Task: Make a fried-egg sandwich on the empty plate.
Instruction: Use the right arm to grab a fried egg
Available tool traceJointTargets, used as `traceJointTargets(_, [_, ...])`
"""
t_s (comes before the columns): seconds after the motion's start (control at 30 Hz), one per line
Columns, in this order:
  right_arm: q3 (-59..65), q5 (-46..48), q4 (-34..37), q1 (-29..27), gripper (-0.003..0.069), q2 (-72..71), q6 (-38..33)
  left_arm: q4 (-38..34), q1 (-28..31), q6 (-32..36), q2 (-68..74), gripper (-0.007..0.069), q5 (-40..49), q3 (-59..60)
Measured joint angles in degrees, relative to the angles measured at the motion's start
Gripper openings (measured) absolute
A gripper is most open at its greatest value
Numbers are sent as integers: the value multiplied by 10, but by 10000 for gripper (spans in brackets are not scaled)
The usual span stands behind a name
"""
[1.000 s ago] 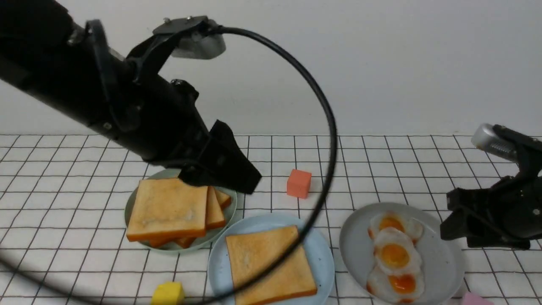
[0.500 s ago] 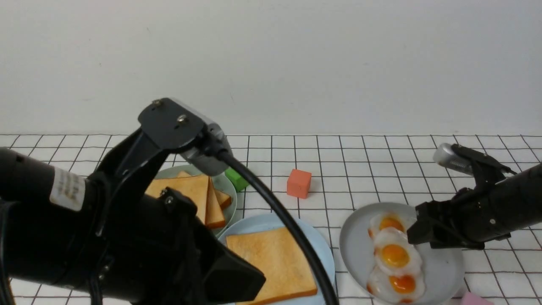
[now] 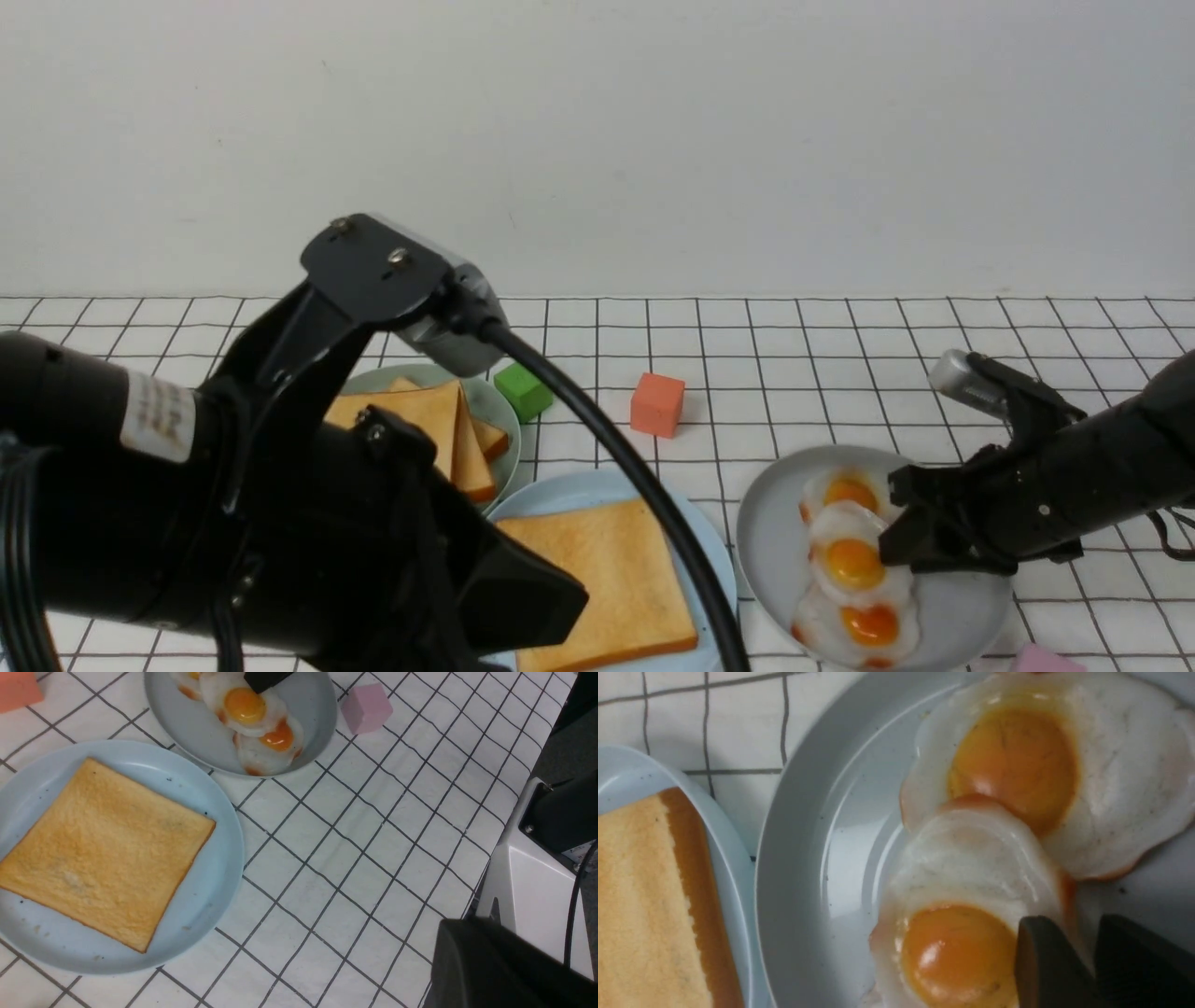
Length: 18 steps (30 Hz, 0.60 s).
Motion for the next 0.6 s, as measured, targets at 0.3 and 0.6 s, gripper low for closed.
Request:
traceJointTargets(0.3, [-1, 44, 6, -38, 102, -6, -5, 3, 0, -11, 0, -13, 5, 0])
traceJointTargets(0.6, [1, 70, 2, -78, 41, -60, -9, 11, 0, -13, 0, -13, 27, 0])
